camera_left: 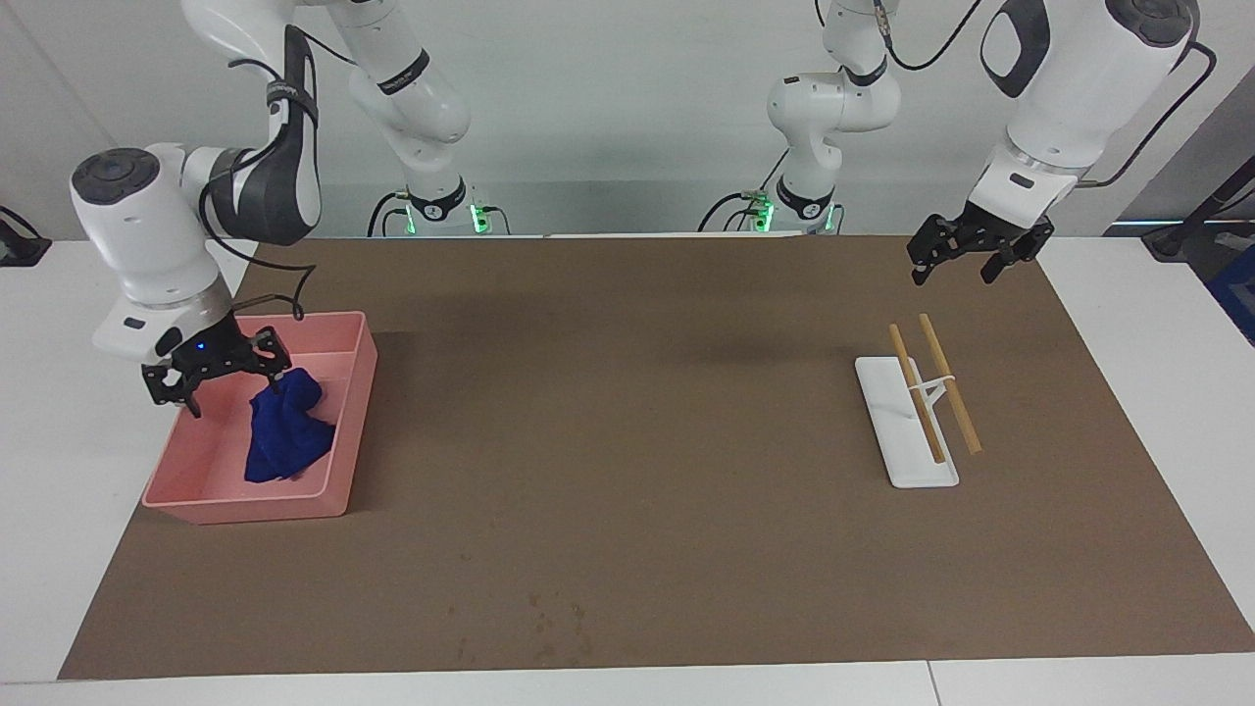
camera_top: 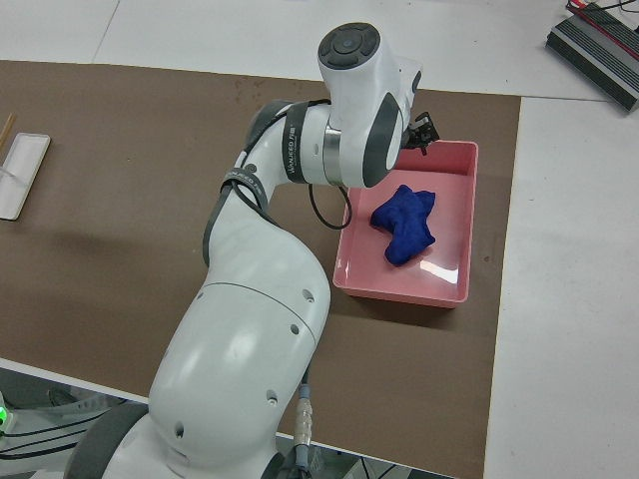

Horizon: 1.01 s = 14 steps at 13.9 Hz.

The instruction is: Wipe water with towel using both arms

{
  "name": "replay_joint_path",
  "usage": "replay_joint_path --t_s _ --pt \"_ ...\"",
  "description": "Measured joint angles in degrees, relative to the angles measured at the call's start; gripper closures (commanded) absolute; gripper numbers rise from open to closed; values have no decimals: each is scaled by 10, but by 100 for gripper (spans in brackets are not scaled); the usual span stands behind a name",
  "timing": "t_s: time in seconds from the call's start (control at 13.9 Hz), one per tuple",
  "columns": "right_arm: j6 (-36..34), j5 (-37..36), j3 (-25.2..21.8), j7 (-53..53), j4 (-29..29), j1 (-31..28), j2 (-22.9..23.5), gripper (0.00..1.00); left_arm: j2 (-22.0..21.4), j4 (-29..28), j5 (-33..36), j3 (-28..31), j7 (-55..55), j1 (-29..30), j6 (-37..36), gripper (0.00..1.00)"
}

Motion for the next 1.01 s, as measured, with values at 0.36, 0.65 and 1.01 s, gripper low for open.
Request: replay_joint_path --t_s 0.36,0.65,1.01 --pt "-141 62 38 86 56 39 -55 0 0 0 0 0 0 0 0 0" --pt "-246 64 58 148 60 38 -110 0 0 0 0 0 0 0 0 0" --pt "-268 114 55 160 63 35 -119 0 0 0 0 0 0 0 0 0"
